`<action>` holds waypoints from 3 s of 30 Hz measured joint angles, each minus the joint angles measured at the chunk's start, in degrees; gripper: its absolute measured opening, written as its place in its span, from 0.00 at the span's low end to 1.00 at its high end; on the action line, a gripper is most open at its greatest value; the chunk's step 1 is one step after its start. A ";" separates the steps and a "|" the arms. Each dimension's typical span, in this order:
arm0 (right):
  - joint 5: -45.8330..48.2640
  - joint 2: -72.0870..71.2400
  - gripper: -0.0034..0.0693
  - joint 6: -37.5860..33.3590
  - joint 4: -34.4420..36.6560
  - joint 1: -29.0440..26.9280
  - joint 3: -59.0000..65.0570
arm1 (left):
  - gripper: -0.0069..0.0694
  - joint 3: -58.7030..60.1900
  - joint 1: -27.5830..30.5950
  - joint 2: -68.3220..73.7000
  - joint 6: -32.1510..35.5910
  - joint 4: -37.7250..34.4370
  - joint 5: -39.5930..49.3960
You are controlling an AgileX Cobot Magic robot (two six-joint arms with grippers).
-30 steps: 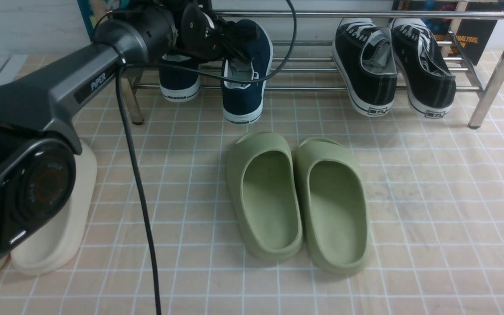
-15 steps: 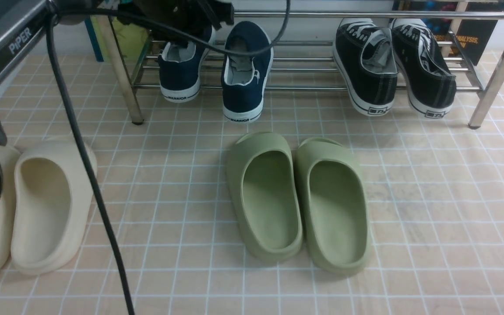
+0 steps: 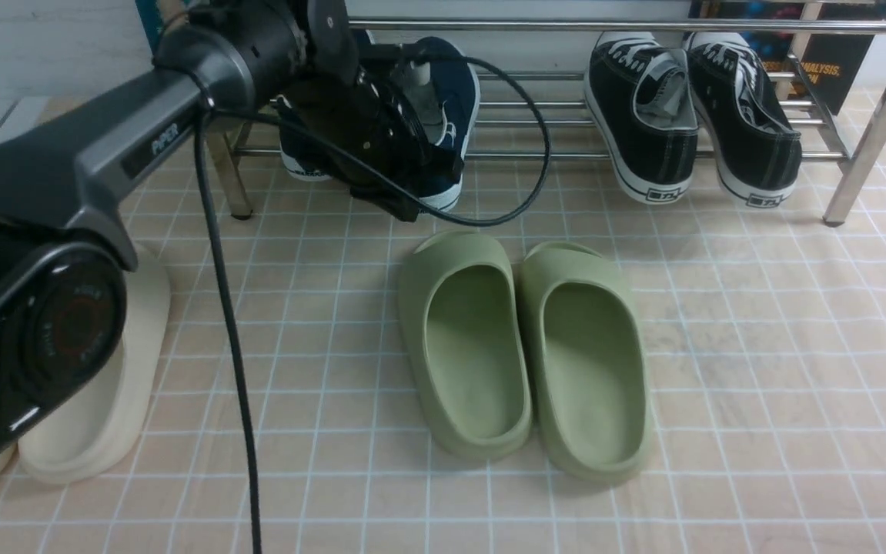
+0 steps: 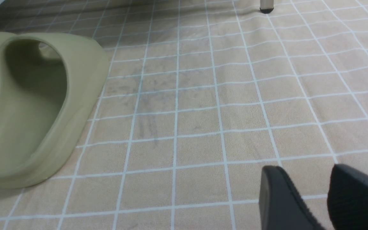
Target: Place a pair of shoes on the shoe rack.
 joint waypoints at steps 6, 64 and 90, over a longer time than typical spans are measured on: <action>0.00 0.00 0.38 0.00 0.00 0.00 0.00 | 0.09 0.31 -0.46 0.42 -3.22 -1.36 -9.36; 0.00 0.00 0.38 0.00 0.01 0.00 0.00 | 0.11 0.07 -5.81 -25.30 -13.83 31.71 4.01; 0.00 0.00 0.38 0.00 0.01 0.00 0.00 | 0.12 78.12 -5.71 -97.67 -27.74 44.83 -49.05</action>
